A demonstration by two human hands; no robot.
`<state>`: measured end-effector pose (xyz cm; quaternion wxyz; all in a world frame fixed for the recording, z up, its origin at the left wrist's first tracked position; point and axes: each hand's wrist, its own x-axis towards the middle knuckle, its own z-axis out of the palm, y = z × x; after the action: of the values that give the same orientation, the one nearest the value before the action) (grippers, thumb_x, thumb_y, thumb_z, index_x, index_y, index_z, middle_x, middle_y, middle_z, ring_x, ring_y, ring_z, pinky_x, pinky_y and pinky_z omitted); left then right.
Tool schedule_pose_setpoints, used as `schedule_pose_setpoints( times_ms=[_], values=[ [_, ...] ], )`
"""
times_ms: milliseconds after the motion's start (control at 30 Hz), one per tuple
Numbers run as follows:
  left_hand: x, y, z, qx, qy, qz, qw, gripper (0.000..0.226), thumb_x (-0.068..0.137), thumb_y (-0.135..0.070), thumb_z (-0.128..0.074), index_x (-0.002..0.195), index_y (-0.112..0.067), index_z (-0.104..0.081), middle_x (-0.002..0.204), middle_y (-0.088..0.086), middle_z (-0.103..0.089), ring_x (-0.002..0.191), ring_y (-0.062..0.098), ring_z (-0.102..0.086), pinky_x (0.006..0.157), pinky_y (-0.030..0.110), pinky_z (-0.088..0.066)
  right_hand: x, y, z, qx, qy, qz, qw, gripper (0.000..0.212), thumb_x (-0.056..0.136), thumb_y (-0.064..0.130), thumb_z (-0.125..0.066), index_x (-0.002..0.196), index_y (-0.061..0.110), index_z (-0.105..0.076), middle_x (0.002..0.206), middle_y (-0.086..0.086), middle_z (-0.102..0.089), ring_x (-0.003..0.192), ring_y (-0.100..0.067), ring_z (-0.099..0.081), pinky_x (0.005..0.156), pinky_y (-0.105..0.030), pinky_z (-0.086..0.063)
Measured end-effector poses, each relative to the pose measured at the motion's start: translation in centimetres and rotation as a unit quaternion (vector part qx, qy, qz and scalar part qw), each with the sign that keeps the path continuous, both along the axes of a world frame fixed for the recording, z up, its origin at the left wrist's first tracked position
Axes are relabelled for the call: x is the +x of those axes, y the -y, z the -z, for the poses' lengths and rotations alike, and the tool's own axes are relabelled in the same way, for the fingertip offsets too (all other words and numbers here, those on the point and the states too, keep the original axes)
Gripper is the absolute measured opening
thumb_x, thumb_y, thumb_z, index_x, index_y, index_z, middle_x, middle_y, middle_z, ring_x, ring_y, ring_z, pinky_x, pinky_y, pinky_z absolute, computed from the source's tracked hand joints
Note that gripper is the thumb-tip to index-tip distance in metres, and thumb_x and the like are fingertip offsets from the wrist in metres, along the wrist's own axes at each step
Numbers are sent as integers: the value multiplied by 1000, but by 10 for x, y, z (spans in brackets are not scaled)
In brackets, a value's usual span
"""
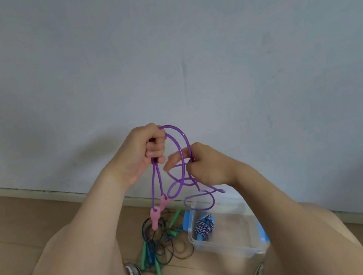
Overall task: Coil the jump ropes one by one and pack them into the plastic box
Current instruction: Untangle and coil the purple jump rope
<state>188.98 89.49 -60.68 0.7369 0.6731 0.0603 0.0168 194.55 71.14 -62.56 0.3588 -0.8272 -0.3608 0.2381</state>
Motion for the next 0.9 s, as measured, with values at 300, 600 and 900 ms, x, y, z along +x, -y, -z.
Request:
schedule_pose_setpoints(
  times_ms=[300,600,900],
  values=[
    [13,-23,8,-22,1,-350,936,28,82,-20,-60,63,-22,-39,55,-8,-27,50,16,-21,55,33,-24,0,11,-11,-54,-124,-65,989,26,88,49,-66,105,33,-76,97,-2,-82,112,-5,-67,120,-39,-32],
    [16,-17,16,56,37,-284,956,27,89,-24,-64,62,-26,-59,69,-4,-45,63,17,-37,66,36,-36,-21,-1,-12,-138,-57,-130,980,31,87,44,-84,105,18,-82,53,17,-64,50,-1,-63,79,-32,-62],
    [9,-30,33,344,-97,-197,913,11,77,-23,-55,71,-15,-60,67,1,-61,66,25,-57,59,30,-43,-8,5,-9,-71,21,10,997,35,86,27,-66,57,14,-54,55,3,-44,54,-15,-39,61,-33,-37]
  ],
)
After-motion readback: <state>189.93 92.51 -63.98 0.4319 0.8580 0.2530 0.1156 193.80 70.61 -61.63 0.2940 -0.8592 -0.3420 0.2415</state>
